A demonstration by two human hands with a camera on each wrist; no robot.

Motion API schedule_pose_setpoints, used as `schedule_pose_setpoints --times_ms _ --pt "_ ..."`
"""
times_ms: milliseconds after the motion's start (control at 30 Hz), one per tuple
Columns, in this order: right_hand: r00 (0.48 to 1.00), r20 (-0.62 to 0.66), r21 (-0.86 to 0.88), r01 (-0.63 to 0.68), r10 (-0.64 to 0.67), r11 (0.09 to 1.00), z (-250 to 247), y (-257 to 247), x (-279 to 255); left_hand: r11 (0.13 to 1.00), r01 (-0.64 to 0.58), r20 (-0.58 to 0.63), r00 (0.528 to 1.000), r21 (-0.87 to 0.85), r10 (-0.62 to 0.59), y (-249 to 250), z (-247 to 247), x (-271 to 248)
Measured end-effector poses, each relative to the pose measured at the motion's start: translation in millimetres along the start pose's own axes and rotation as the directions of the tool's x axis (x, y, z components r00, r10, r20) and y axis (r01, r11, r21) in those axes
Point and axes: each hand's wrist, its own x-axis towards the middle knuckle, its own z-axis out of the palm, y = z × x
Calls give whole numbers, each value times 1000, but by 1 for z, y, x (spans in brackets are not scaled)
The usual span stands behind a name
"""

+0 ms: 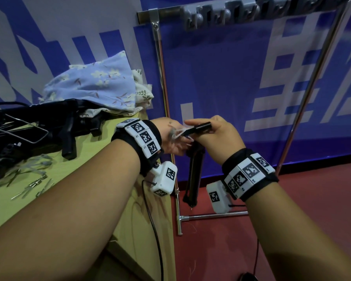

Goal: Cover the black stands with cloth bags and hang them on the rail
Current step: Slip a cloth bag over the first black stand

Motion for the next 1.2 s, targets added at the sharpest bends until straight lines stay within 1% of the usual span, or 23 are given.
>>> schedule_pose_setpoints --times_ms 100,133,167,200,267,367,467,500,567,633,767,833,900,1000,1100,1200 --pt "998 3 -4 -60 60 998 -4 4 0 999 -41 45 998 -26 42 0 1 3" --pt "995 24 -5 -94 94 996 -5 5 0 997 -73 19 997 -31 73 0 1 3" --pt "990 44 18 -134 134 991 -5 6 -1 996 -84 -32 996 -27 83 2 1 3" --pt "984 67 65 -171 167 983 -4 6 -2 996 -84 -71 994 -30 82 4 1 3" --pt "975 96 161 -215 201 963 -3 8 -3 998 -45 -86 995 -38 42 8 -2 3" --pt "971 68 163 -238 230 957 -2 9 -1 1000 -22 -34 999 -19 21 14 -2 -2" --pt "967 42 209 -256 253 944 -3 9 1 998 -36 -3 999 49 36 14 4 -9" --pt "966 26 200 -256 256 946 -3 10 2 996 -52 -17 998 66 53 12 7 -10" --pt "965 -13 114 -260 263 959 -2 11 4 991 -105 -53 993 82 110 10 10 -10" --pt "956 -37 68 -288 291 955 0 11 5 985 -139 -56 988 106 146 8 12 -10" --pt "930 -3 100 -366 368 925 3 5 6 976 -175 -63 981 127 184 6 12 -7" --pt "919 23 132 -393 394 910 3 3 7 976 -171 -82 980 137 183 6 12 -7" --pt "918 46 144 -395 393 907 2 5 8 978 -157 -102 980 136 171 6 12 -8" --pt "939 57 66 -342 339 937 0 9 6 979 -158 -116 978 131 173 7 14 -10" --pt "964 21 18 -265 265 964 -1 10 4 975 -170 -162 968 144 192 9 14 -9" --pt "979 -11 7 -206 206 979 -1 5 2 977 -176 -195 961 124 198 9 13 -9"
